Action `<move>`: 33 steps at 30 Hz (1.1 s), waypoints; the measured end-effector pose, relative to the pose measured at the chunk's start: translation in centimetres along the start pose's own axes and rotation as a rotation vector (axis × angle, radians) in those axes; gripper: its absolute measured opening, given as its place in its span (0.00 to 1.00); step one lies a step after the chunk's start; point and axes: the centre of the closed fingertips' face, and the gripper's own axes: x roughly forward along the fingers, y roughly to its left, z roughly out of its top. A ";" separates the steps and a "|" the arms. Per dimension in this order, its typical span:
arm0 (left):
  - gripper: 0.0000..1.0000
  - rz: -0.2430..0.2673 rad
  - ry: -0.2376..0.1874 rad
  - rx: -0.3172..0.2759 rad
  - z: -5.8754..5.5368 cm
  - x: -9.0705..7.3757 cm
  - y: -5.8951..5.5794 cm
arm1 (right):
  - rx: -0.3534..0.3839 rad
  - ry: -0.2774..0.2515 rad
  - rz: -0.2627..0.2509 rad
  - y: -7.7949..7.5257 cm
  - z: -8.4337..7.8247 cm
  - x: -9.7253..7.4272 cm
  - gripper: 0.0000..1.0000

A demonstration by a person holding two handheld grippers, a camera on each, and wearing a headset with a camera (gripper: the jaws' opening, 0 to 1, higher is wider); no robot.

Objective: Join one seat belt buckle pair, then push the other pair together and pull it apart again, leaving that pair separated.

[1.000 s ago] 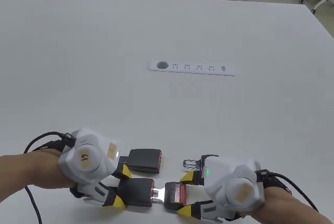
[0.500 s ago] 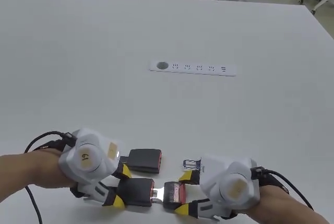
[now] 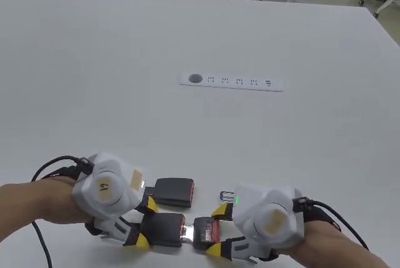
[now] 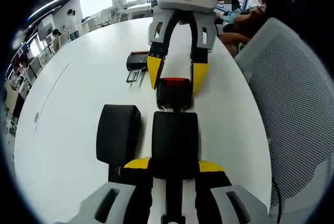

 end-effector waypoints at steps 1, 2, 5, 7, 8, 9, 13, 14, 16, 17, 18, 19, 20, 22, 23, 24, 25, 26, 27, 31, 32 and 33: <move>0.31 0.000 0.001 0.001 0.1 0.0 0.0 | -0.001 0.001 0.001 0.0 0.0 -0.1 0.28; 0.31 0.000 0.003 0.001 0.1 0.0 0.0 | 0.001 0.001 0.001 0.0 -0.1 0.0 0.28; 0.31 0.000 0.001 0.003 0.2 0.0 -0.1 | 0.004 0.002 0.000 -0.1 -0.1 0.0 0.28; 0.31 0.000 0.000 0.005 0.2 0.0 -0.1 | 0.015 -0.001 -0.003 0.0 0.0 0.0 0.28; 0.31 0.000 0.000 0.004 0.2 0.0 -0.1 | 0.017 -0.002 -0.004 0.0 0.1 0.2 0.28; 0.31 0.001 0.000 0.005 0.2 0.0 -0.1 | 0.019 -0.003 -0.006 0.1 0.2 0.2 0.28; 0.31 0.001 0.001 0.008 0.1 0.1 -0.1 | 0.022 0.002 -0.007 0.2 0.2 0.2 0.28; 0.31 0.001 0.001 0.009 0.1 0.1 -0.1 | 0.023 0.002 -0.007 0.2 0.2 0.3 0.28; 0.31 0.001 0.001 0.009 0.1 0.1 -0.1 | 0.026 0.002 -0.008 0.2 0.2 0.4 0.28; 0.30 0.001 0.001 0.008 0.2 0.1 -0.1 | 0.027 0.002 -0.008 0.2 0.2 0.4 0.28; 0.30 0.002 0.003 0.008 0.2 0.1 -0.1 | 0.032 0.004 -0.007 0.1 0.2 0.6 0.28; 0.30 0.003 0.005 0.007 0.3 0.1 -0.2 | 0.031 0.005 -0.007 0.2 0.2 0.7 0.28; 0.30 0.004 0.007 0.007 0.3 0.1 -0.2 | 0.030 0.007 -0.008 0.2 0.2 0.8 0.28; 0.30 0.009 0.012 0.018 0.4 0.0 -0.2 | 0.049 0.046 -0.048 -0.3 -0.4 0.5 0.28; 0.30 0.007 0.007 0.008 0.4 0.1 -0.3 | 0.041 0.019 -0.020 0.0 0.1 0.7 0.28; 0.30 0.007 0.004 0.011 0.4 0.1 -0.3 | 0.041 0.023 -0.022 -0.1 0.0 0.7 0.28; 0.30 0.008 0.004 0.008 0.3 0.1 -0.2 | 0.040 0.024 -0.022 -0.3 0.0 0.7 0.28; 0.30 0.007 0.005 0.007 0.3 0.1 -0.2 | 0.042 0.024 -0.022 -0.2 0.0 0.7 0.28; 0.30 0.007 0.007 0.008 0.2 0.2 -0.2 | 0.041 0.024 -0.023 -0.2 0.0 0.7 0.28; 0.31 0.004 0.005 0.007 0.0 0.2 -0.1 | 0.033 0.022 -0.024 -0.1 0.2 0.5 0.28; 0.31 0.003 0.005 0.008 0.0 0.2 -0.1 | 0.032 0.020 -0.024 -0.2 0.3 0.6 0.28; 0.31 0.004 0.005 0.010 0.0 0.2 -0.2 | 0.039 0.016 -0.022 -0.3 0.3 0.5 0.28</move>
